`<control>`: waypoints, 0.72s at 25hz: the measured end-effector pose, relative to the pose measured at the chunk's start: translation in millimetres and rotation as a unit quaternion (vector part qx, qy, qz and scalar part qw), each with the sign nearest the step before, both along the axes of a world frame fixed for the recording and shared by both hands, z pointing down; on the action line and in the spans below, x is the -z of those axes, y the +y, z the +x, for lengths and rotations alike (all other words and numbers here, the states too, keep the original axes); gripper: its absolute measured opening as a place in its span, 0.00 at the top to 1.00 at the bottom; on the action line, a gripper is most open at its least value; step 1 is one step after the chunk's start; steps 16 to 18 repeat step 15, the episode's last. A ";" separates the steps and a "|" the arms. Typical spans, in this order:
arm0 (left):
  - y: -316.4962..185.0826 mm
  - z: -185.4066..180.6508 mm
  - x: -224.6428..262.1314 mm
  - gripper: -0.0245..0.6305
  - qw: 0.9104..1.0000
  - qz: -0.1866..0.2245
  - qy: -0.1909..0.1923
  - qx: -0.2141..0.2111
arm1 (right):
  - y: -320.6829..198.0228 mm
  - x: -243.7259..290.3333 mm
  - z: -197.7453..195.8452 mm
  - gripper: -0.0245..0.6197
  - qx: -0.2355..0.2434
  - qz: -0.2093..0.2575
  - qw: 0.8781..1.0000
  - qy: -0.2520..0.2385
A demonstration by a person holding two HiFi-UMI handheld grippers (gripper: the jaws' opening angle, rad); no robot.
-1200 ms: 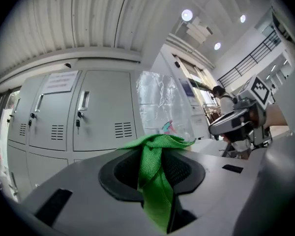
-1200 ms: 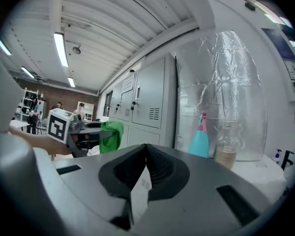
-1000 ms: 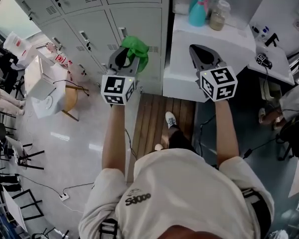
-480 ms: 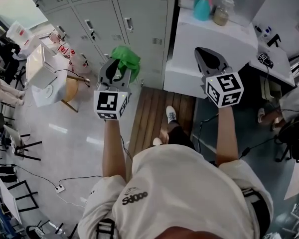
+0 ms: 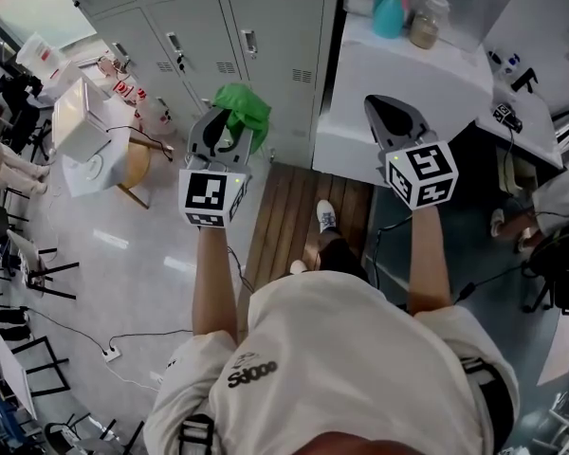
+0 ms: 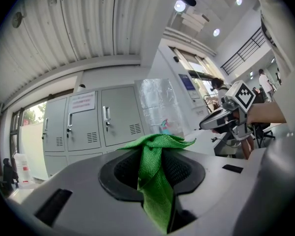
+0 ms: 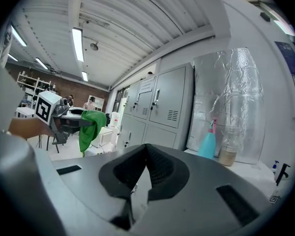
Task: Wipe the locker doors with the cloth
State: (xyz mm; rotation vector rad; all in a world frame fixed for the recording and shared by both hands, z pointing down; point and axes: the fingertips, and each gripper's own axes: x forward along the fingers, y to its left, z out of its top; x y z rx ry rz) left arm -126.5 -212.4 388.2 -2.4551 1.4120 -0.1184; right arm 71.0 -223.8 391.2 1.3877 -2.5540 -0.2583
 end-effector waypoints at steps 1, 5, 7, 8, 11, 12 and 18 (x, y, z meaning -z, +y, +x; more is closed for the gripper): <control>0.3 0.3 1.2 0.79 1.000 0.001 0.000 -0.001 | -0.4 1.6 0.2 0.95 0.000 0.002 1.000 0.001; 0.0 -1.9 1.7 0.79 1.000 0.000 0.005 0.004 | -2.3 4.0 1.1 0.95 0.002 0.006 1.000 0.001; -0.3 -2.5 0.4 0.79 1.000 -0.001 0.004 0.006 | -2.3 2.2 0.4 0.95 0.005 0.004 1.000 0.002; -0.2 -2.6 -0.1 0.79 1.000 -0.002 0.004 0.007 | -2.3 1.2 -0.2 0.95 0.006 0.003 1.000 0.003; 0.3 -3.3 -0.6 0.79 1.000 -0.002 0.003 0.009 | -1.9 -0.6 -2.5 0.95 0.009 0.001 1.000 0.005; 0.2 -3.8 -0.4 0.79 1.000 -0.002 0.003 0.009 | -1.9 -0.8 -3.2 0.95 0.010 0.000 1.000 0.005; -1.0 -5.8 -0.8 0.79 1.000 -0.003 0.002 0.011 | -2.2 -1.0 -5.1 0.95 0.013 0.000 1.000 0.006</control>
